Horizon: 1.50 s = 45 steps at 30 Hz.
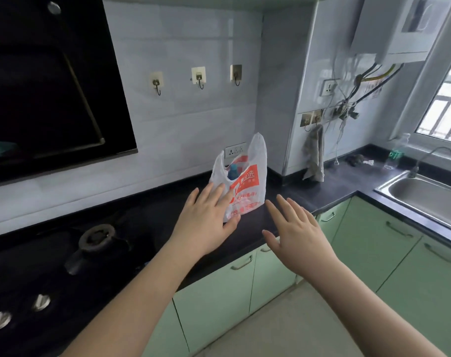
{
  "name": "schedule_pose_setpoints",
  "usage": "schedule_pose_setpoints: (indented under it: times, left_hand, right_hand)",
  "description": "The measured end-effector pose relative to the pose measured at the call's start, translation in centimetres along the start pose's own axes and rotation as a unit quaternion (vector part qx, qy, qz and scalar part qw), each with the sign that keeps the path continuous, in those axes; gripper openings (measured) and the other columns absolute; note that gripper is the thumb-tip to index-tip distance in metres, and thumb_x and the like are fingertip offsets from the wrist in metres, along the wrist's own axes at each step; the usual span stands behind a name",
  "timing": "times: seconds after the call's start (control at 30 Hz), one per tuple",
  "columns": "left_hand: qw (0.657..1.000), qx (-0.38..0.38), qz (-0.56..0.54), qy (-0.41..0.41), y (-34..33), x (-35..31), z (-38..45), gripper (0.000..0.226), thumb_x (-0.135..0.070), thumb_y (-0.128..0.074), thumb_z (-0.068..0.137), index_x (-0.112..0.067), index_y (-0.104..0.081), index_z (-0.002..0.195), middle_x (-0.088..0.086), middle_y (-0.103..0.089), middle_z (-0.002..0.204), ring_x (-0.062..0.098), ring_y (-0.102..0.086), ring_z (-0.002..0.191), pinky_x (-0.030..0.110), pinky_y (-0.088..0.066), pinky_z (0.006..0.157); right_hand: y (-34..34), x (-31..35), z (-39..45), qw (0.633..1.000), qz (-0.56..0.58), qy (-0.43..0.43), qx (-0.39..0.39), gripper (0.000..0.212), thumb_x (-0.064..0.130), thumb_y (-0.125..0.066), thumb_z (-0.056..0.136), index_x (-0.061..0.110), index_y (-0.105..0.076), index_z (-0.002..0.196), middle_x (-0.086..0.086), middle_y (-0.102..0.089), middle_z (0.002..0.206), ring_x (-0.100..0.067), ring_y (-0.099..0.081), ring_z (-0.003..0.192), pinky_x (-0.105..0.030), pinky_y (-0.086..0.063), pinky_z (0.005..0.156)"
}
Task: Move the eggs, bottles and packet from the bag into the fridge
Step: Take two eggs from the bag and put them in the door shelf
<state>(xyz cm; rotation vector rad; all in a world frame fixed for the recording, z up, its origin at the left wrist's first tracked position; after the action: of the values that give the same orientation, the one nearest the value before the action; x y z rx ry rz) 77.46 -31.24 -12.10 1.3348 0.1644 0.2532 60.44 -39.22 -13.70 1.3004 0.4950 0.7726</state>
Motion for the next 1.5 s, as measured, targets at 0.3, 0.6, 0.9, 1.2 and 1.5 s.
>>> schedule_pose_setpoints:
  times: [0.3, 0.6, 0.9, 1.2, 1.5]
  left_hand:
    - [0.999, 0.019, -0.027, -0.012, -4.7, -1.7, 9.3, 0.065, -0.058, -0.019, 0.1, -0.028, -0.007, 0.156, -0.003, -0.007, 0.165, 0.018, 0.003, 0.151, 0.039, 0.002, 0.119]
    - [0.999, 0.034, -0.013, 0.016, -7.9, -4.4, 19.2, 0.064, -0.056, -0.02, 0.101, -0.028, -0.005, 0.156, -0.004, -0.006, 0.165, 0.019, 0.003, 0.151, 0.04, 0.001, 0.12]
    - [0.995, 0.084, -0.028, 0.055, -11.3, -3.8, 23.2, 0.065, -0.057, -0.022, 0.101, -0.027, -0.005, 0.157, -0.004, -0.005, 0.165, 0.019, 0.003, 0.151, 0.04, 0.001, 0.12]
    - [0.993, 0.083, -0.056, 0.063, -15.1, -0.6, 28.0, 0.059, -0.046, -0.024, 0.104, -0.025, -0.008, 0.157, -0.002, -0.007, 0.165, 0.019, 0.001, 0.151, 0.04, -0.002, 0.122]
    - [0.995, 0.089, -0.036, 0.03, -18.8, 4.3, 32.1, 0.061, -0.046, -0.03, 0.103, -0.021, -0.011, 0.155, 0.003, -0.015, 0.164, 0.023, -0.004, 0.151, 0.045, -0.007, 0.122]
  right_hand:
    - [-2.6, -6.3, 6.7, 0.999, 0.025, -0.015, 0.017, 0.068, 0.051, -0.031, 0.098, 0.026, -0.002, 0.154, -0.004, 0.0, 0.162, -0.022, 0.002, 0.149, -0.039, -0.005, 0.121]
    - [-3.9, -14.2, 14.6, 1.0, 0.013, 0.023, 0.016, 0.069, 0.056, -0.014, 0.093, 0.025, -0.003, 0.154, -0.004, -0.006, 0.162, -0.023, -0.001, 0.149, -0.041, -0.002, 0.121]
    - [-7.4, -17.9, 20.7, 0.996, 0.067, 0.028, 0.053, 0.067, 0.054, -0.028, 0.098, 0.027, -0.003, 0.154, -0.003, -0.002, 0.163, -0.023, 0.002, 0.149, -0.04, -0.004, 0.121]
    - [-11.3, -16.2, 27.6, 0.994, 0.06, 0.069, 0.064, 0.067, 0.053, -0.031, 0.098, 0.027, -0.005, 0.154, -0.001, -0.004, 0.163, -0.022, 0.0, 0.149, -0.039, -0.004, 0.119]
    - [-14.2, -13.6, 36.4, 0.994, 0.039, 0.079, 0.064, 0.055, 0.038, -0.03, 0.103, 0.022, -0.015, 0.153, -0.003, -0.012, 0.162, -0.02, -0.006, 0.149, -0.036, -0.006, 0.119]
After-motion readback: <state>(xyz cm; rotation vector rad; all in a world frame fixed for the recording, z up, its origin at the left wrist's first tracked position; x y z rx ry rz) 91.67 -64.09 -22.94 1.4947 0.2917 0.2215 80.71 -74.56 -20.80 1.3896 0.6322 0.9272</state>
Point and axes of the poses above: each hand's wrist, its own z-axis towards the middle knuckle, its own y-axis out of the back of the hand, x = y × z, the point moved 4 cm from there along z, towards the middle knuckle
